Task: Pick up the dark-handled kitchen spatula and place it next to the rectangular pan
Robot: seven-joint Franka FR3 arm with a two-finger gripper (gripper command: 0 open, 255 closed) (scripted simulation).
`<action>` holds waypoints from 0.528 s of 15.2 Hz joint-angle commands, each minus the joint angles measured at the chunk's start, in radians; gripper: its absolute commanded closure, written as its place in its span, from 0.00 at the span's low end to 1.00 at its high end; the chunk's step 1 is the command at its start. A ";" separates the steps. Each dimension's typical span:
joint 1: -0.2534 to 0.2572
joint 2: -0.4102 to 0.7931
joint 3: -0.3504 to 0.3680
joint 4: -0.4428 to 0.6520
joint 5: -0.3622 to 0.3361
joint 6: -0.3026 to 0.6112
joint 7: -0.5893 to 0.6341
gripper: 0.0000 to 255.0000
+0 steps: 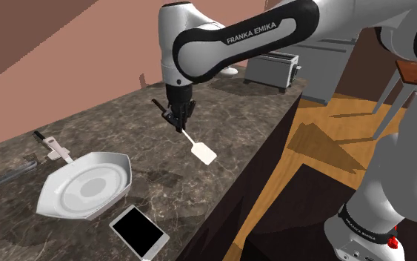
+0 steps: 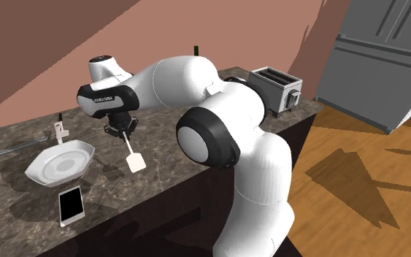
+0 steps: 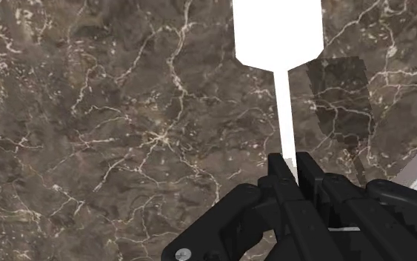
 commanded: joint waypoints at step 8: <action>0.007 0.037 0.002 -0.068 -0.012 0.105 0.019 1.00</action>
